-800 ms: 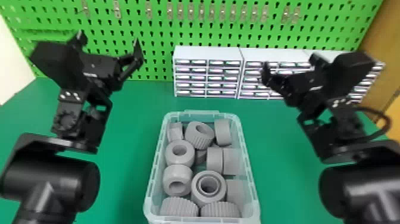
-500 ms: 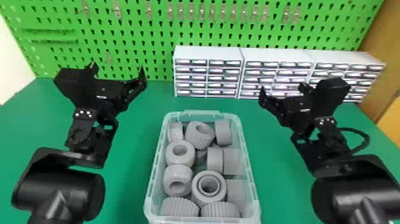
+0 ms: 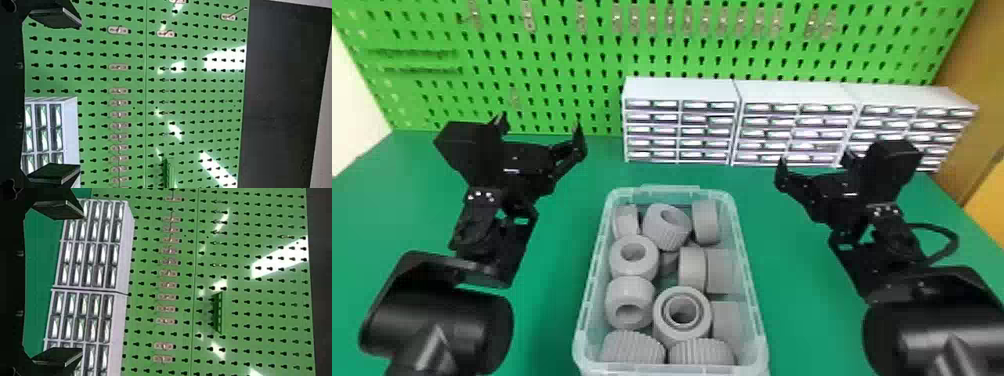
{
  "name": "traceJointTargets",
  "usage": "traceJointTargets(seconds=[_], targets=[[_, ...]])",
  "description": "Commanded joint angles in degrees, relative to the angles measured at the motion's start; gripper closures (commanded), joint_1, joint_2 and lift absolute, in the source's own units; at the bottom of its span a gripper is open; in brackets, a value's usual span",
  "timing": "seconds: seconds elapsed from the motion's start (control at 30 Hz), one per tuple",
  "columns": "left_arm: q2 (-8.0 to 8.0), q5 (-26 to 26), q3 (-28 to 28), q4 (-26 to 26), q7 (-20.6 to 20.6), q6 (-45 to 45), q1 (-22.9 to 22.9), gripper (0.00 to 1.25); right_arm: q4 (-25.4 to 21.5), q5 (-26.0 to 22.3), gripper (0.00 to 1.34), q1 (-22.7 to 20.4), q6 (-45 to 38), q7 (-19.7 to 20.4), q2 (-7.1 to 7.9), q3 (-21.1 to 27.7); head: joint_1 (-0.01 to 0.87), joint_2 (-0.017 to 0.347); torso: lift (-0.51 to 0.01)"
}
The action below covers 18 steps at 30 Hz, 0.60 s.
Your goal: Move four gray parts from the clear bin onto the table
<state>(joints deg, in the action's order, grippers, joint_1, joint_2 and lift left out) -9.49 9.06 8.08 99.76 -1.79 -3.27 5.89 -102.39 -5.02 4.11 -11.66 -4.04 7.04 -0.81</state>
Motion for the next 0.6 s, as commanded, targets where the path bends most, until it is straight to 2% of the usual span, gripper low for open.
traceJointTargets(seconds=[0.0, 0.57], targets=[[0.00, 0.1, 0.2, 0.0, 0.0, 0.0, 0.1, 0.00, 0.0, -0.1, 0.08, 0.1, -0.6, 0.0, -0.01, -0.2, 0.686, 0.026, -0.050], [0.00, 0.0, -0.2, 0.0, 0.1, 0.2, 0.1, 0.00, -0.4, -1.9, 0.08, 0.6, -4.5, 0.0, 0.34, -1.8, 0.686, 0.026, -0.050]])
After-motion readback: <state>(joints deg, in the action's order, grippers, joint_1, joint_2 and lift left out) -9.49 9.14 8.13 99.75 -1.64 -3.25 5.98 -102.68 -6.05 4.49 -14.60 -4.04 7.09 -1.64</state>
